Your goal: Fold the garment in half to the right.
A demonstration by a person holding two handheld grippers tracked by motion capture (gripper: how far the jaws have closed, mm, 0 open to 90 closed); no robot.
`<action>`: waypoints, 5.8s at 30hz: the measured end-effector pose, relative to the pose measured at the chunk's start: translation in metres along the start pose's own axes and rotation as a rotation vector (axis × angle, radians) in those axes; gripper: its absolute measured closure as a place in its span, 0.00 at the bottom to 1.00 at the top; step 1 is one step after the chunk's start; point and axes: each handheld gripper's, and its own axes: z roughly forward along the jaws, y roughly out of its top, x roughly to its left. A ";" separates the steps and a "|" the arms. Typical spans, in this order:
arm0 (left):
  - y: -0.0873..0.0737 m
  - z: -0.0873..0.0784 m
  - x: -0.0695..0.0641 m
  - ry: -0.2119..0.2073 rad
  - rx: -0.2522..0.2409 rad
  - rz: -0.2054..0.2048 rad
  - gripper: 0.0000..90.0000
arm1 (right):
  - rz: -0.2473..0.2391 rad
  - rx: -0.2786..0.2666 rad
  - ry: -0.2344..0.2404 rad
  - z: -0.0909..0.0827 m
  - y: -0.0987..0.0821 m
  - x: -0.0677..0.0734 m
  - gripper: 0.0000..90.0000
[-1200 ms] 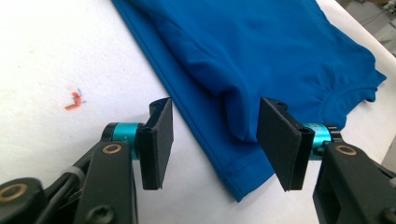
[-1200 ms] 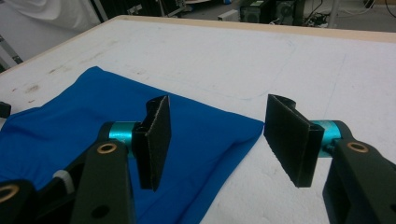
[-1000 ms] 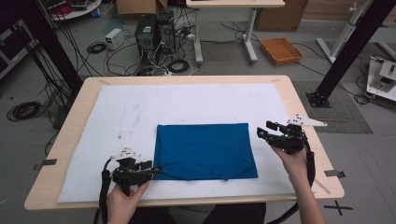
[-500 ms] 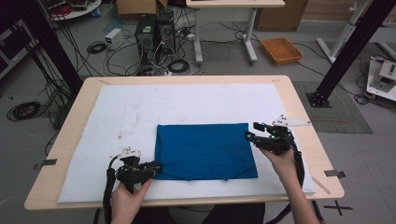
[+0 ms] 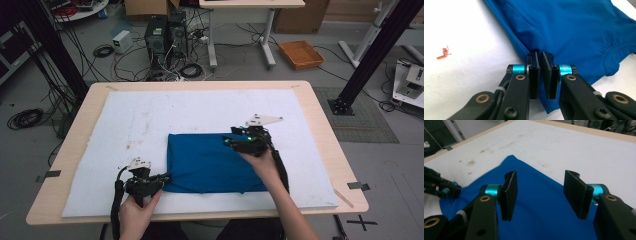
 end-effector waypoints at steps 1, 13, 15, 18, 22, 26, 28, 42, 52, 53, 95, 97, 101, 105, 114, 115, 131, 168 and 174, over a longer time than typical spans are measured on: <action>0.000 0.000 0.000 0.000 0.000 0.000 0.95 | 0.001 0.012 0.004 0.009 0.005 0.004 0.51; 0.000 0.000 0.001 -0.002 -0.005 -0.002 0.96 | 0.013 0.141 0.061 0.130 0.043 0.040 0.66; 0.000 0.000 0.001 -0.003 -0.005 -0.002 0.96 | 0.021 0.175 0.056 0.146 0.045 0.044 0.68; 0.000 0.000 0.001 -0.006 -0.004 -0.003 0.96 | 0.026 0.197 0.034 0.168 0.048 0.052 0.70; 0.000 0.000 0.002 -0.012 -0.003 0.003 0.96 | 0.027 0.254 0.011 0.191 0.051 0.061 0.73; 0.000 -0.001 0.002 -0.020 -0.003 0.000 0.96 | 0.016 0.293 -0.032 0.206 0.051 0.066 0.73; 0.000 0.000 0.002 -0.021 -0.003 0.000 0.96 | 0.021 0.308 -0.033 0.213 0.051 0.066 0.73; 0.000 -0.001 0.003 -0.028 -0.007 0.004 0.96 | -0.050 0.330 -0.091 0.225 0.052 0.071 1.00; 0.005 -0.010 -0.005 -0.037 -0.035 0.041 0.97 | 0.047 0.182 0.015 0.189 0.069 0.058 1.00; 0.006 -0.011 -0.007 -0.033 -0.040 0.051 0.97 | 0.059 0.161 0.027 0.182 0.071 0.054 1.00; 0.058 0.148 -0.189 -0.325 0.003 0.160 0.97 | -0.073 0.202 -0.172 -0.007 0.032 -0.092 1.00; 0.058 0.152 -0.193 -0.332 0.010 0.162 0.97 | -0.089 0.236 -0.204 -0.008 0.029 -0.094 1.00; 0.057 0.156 -0.197 -0.339 0.015 0.170 0.97 | -0.096 0.267 -0.234 -0.013 0.026 -0.098 1.00; 0.057 0.158 -0.199 -0.350 0.013 0.169 0.97 | -0.097 0.281 -0.255 -0.016 0.023 -0.102 1.00; 0.055 0.158 -0.203 -0.425 -0.038 0.202 0.65 | -0.057 0.274 -0.384 -0.024 0.009 -0.108 0.85; 0.056 0.156 -0.203 -0.418 -0.051 0.220 0.61 | -0.035 0.257 -0.400 -0.028 0.007 -0.109 0.84; 0.076 0.048 -0.118 -0.256 -0.230 0.308 0.55 | 0.156 0.025 -0.232 -0.120 -0.080 -0.035 0.72; 0.047 -0.026 -0.004 -0.105 -0.250 0.187 0.53 | 0.302 -0.006 -0.276 -0.099 -0.068 -0.073 0.79; 0.046 -0.023 0.012 -0.085 -0.249 0.165 0.53 | 0.344 0.002 -0.334 -0.059 -0.053 -0.102 0.76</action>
